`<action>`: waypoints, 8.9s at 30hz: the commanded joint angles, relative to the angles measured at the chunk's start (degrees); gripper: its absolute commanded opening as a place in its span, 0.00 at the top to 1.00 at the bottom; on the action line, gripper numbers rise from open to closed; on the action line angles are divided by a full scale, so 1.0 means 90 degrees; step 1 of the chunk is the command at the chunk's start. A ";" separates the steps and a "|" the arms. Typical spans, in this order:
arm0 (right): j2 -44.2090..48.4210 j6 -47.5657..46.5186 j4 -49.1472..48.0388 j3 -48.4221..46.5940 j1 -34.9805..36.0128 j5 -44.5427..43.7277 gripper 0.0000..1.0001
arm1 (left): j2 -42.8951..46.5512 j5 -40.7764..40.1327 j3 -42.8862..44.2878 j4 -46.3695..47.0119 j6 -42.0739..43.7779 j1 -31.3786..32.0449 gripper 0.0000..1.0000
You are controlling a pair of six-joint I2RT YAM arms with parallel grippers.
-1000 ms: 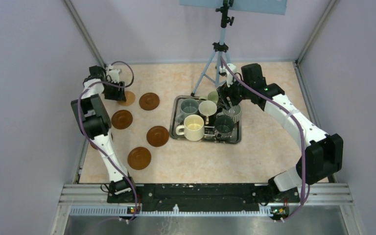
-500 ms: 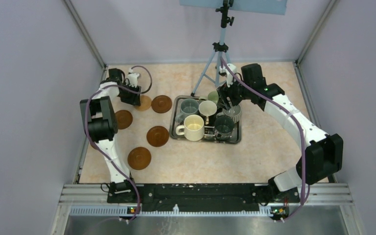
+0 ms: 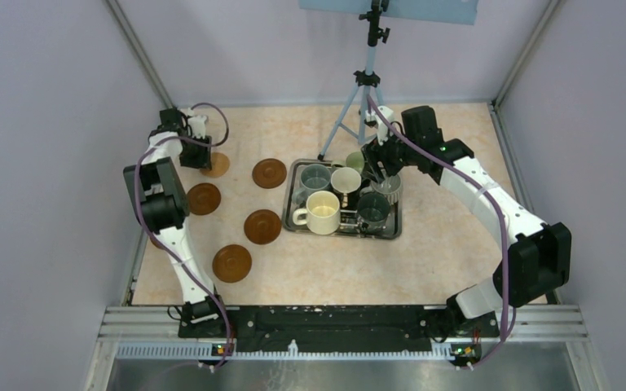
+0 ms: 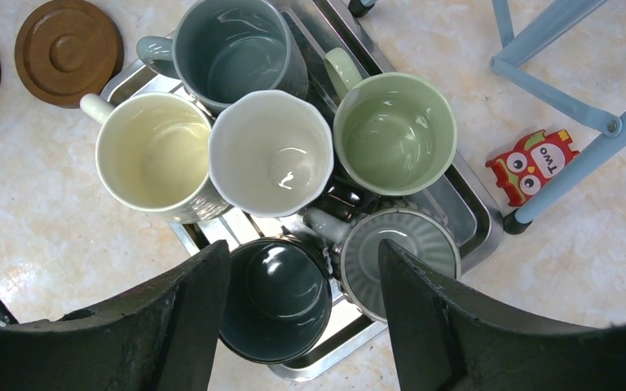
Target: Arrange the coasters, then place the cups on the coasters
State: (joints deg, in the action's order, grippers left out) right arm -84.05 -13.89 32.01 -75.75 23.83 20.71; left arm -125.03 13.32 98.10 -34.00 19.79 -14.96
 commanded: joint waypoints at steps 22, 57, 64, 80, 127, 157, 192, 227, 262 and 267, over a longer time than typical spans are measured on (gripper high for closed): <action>-0.0021 0.0034 -0.0190 -0.0062 -0.0056 0.0096 0.34 | 0.0696 0.0316 0.0147 -0.0861 0.0145 -0.0114 0.31; 0.0082 0.0049 -0.0060 0.0104 -0.0110 -0.0080 0.34 | 0.3433 -0.0177 -0.4620 0.0311 0.0357 0.2259 0.32; 0.0180 0.0195 0.0159 0.0245 -0.0627 -0.0013 0.36 | 0.3202 -0.0563 -0.4348 0.0466 0.0027 0.2229 0.40; 0.1030 0.0840 0.0214 0.1644 -0.1832 -0.0732 0.49 | 0.2693 -0.0416 -0.3499 0.0396 -0.0159 0.2214 0.40; -0.1238 0.2947 -0.1510 0.3026 -0.0812 -0.2805 0.62 | 0.2603 -0.0620 -0.3345 0.0203 -0.0197 0.2209 0.38; -0.1631 0.1681 0.0026 0.2454 -0.2498 -0.4089 0.80 | 0.2707 -0.0279 -0.3478 0.0163 0.0008 0.2229 0.39; -0.0516 0.0700 0.0085 0.2652 -0.4201 -0.2923 0.53 | 0.0447 0.0232 -0.0741 0.0316 -0.0573 0.3986 0.42; 0.0640 -0.0819 0.1166 0.2489 -0.4500 -0.2157 0.37 | 0.1136 -0.0645 -0.1947 0.0427 0.0258 0.2441 0.40; 0.0784 -0.0109 0.1306 0.0804 -0.4497 -0.0987 0.35 | 0.2767 0.0267 -0.1843 -0.1022 0.0820 0.0622 0.23; 0.0767 -0.0092 0.1167 0.0851 -0.4501 -0.0982 0.35 | 0.2723 0.0036 -0.2149 -0.0978 0.1174 -0.0002 0.27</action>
State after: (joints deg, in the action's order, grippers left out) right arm -77.65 -15.79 45.10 -65.82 -16.21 10.70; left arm -101.38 14.28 80.86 -41.01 26.22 -12.47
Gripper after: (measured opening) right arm 0.646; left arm 0.753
